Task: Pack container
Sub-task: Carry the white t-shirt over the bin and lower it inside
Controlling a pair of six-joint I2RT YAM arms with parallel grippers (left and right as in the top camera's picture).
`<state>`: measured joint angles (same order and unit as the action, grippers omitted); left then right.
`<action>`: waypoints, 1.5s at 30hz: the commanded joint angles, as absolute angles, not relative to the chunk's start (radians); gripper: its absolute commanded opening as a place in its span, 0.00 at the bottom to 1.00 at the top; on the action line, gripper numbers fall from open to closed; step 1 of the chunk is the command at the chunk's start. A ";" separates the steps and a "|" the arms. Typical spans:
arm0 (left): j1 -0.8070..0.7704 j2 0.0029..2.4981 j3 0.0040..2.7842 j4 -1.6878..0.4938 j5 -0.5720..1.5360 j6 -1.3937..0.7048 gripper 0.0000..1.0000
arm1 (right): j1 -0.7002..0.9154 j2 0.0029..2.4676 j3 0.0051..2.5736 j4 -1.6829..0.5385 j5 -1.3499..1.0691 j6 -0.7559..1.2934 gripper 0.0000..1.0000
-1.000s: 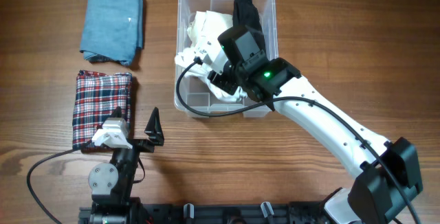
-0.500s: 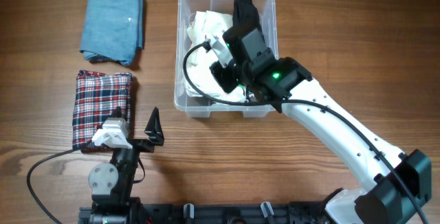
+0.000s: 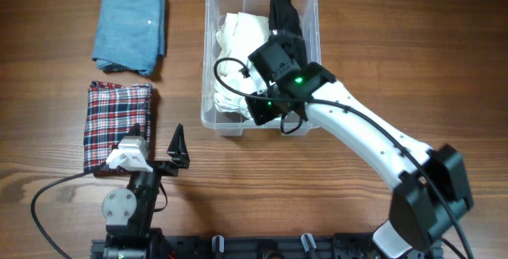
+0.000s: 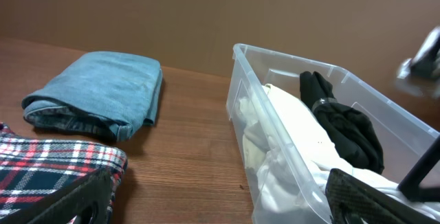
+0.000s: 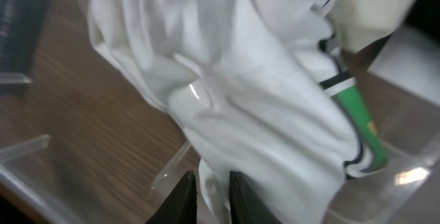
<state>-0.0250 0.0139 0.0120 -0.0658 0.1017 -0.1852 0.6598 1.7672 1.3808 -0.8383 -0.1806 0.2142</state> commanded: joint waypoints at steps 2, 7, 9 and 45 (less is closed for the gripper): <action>-0.019 0.009 0.006 -0.068 0.096 -0.187 1.00 | 0.664 1.841 1.393 -0.852 -0.245 0.235 0.16; -0.019 0.009 0.006 -0.068 0.096 -0.187 1.00 | 0.664 1.908 1.393 -0.844 -0.236 0.236 0.13; -0.019 0.009 0.006 -0.068 0.096 -0.187 1.00 | 0.664 1.911 1.393 -0.846 -0.213 0.240 0.11; -0.019 0.009 0.006 -0.068 0.096 -0.187 1.00 | 0.735 1.882 1.659 -0.847 -0.076 0.231 0.10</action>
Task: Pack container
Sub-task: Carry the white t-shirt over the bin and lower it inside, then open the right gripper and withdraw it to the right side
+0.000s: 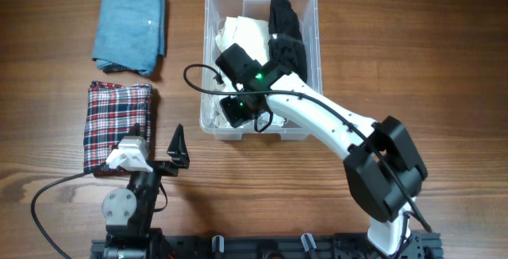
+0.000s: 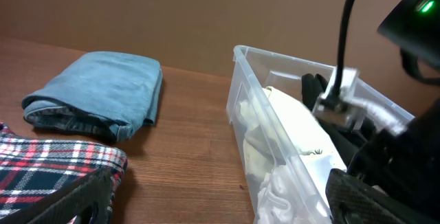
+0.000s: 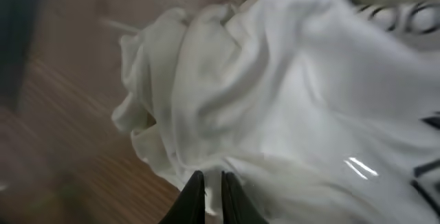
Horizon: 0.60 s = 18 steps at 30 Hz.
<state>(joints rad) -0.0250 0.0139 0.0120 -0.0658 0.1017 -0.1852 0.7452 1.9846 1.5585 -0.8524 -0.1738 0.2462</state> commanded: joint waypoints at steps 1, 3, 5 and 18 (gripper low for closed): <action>-0.019 0.009 0.006 -0.068 0.096 -0.187 1.00 | 0.725 1.854 1.695 -0.845 -0.050 0.218 0.11; -0.019 0.009 0.006 -0.068 0.096 -0.187 1.00 | 0.707 1.817 1.746 -0.847 -0.020 0.204 0.15; -0.019 0.009 0.006 -0.068 0.096 -0.187 1.00 | 0.671 1.769 1.797 -0.870 0.055 0.184 0.19; -0.019 0.009 0.006 -0.068 0.096 -0.187 1.00 | -0.057 1.655 1.752 -0.945 0.128 0.276 1.00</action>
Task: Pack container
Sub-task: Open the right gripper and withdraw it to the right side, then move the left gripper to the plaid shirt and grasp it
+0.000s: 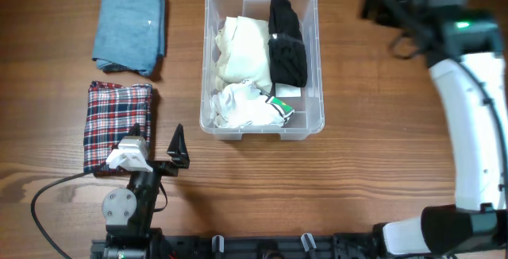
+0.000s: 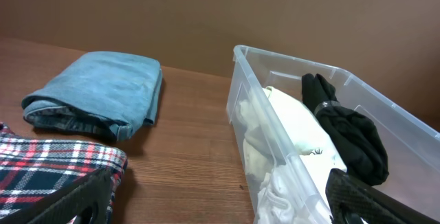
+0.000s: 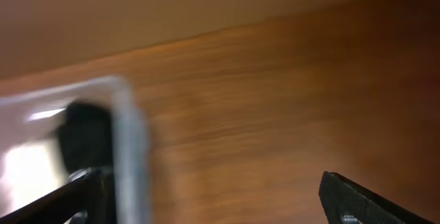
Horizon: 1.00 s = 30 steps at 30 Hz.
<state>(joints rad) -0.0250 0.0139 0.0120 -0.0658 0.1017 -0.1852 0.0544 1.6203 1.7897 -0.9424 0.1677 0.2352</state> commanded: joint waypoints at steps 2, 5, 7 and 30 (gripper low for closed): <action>-0.019 0.009 0.006 -0.068 0.096 -0.187 1.00 | -0.138 1.687 1.728 -0.931 0.122 0.319 1.00; -0.019 0.009 0.006 -0.068 0.096 -0.187 1.00 | -0.222 1.738 1.720 -0.928 0.122 0.350 1.00; -0.019 0.009 0.006 -0.068 0.096 -0.187 1.00 | -0.253 1.773 1.720 -0.928 0.122 0.353 1.00; -0.016 0.492 0.677 -0.593 0.001 -0.187 1.00 | -0.295 1.882 1.720 -0.905 0.122 0.368 1.00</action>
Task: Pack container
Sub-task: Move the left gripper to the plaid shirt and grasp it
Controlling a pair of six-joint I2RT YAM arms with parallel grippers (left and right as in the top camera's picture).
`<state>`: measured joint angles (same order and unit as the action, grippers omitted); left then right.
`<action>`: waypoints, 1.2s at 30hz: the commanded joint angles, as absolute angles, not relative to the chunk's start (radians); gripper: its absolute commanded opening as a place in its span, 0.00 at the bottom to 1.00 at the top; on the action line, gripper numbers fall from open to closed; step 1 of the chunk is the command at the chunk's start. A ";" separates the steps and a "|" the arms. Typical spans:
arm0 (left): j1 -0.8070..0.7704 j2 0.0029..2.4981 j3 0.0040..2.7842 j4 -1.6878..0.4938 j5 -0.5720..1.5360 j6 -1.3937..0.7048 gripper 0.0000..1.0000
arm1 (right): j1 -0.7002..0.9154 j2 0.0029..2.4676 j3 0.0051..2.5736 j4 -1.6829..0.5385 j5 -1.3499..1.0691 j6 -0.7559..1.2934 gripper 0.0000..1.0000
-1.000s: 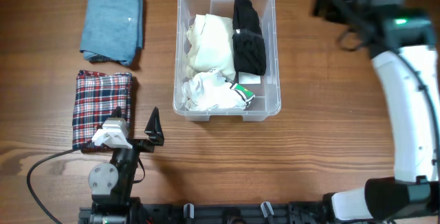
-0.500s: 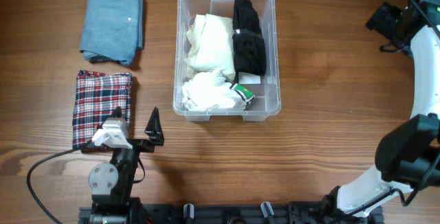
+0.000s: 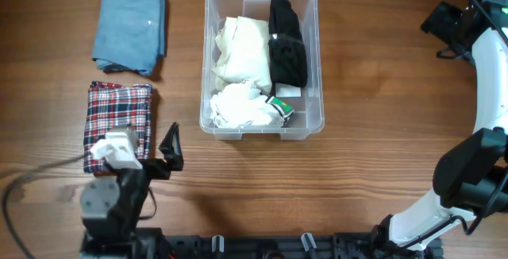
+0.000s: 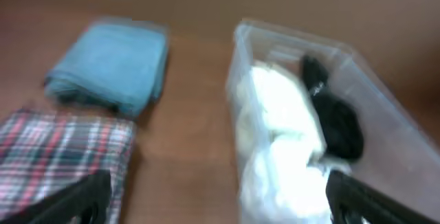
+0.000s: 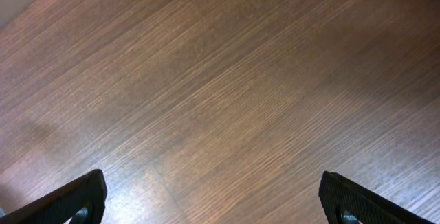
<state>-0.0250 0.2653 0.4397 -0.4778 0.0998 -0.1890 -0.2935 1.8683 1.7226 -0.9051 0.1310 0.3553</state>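
The clear plastic container stands at the table's far middle. It holds white clothes (image 3: 242, 60), a black garment (image 3: 287, 40) and a green-and-white piece (image 3: 279, 106). A folded blue cloth (image 3: 129, 32) and a folded plaid cloth (image 3: 117, 120) lie to its left. My left gripper (image 3: 147, 145) is open at the plaid cloth's near right corner, holding nothing. Its blurred wrist view shows the container (image 4: 357, 66), the blue cloth (image 4: 110, 66) and the plaid cloth (image 4: 62, 152). My right gripper (image 3: 441, 25) is open at the far right, over bare wood (image 5: 220, 100).
The right arm's white links (image 3: 490, 76) run down the table's right edge. The left arm's base (image 3: 103, 203) sits at the near left. A black rail (image 3: 262, 247) borders the near edge.
My right gripper has moved from just right of the container to the far right edge, still open. The left arm has shifted a little left, and its view now looks down from higher.
My right gripper was shut on white cloth inside the container's near end, then shut on it at the near left corner. A second ago it was open outside, right of the container, the white cloth lying inside. Now it is at the table's far right.
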 commanded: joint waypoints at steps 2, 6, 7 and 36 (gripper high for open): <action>-0.007 0.632 0.807 -0.704 -0.023 -0.186 1.00 | -0.295 1.882 1.720 -0.905 0.122 0.369 1.00; 0.029 0.916 0.975 -0.842 -0.177 -0.187 1.00 | -0.295 1.882 1.720 -0.904 0.122 0.368 1.00; 0.038 0.959 0.975 -0.838 -0.205 -0.187 1.00 | -0.295 1.882 1.720 -0.905 0.122 0.369 1.00; 0.052 1.654 0.974 -0.708 -0.402 -0.104 1.00 | -0.295 1.882 1.720 -0.905 0.122 0.369 1.00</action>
<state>0.0463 1.6497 0.9680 -0.7341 -0.3523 -0.1413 -0.2935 1.8683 1.7222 -0.9047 0.1310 0.3553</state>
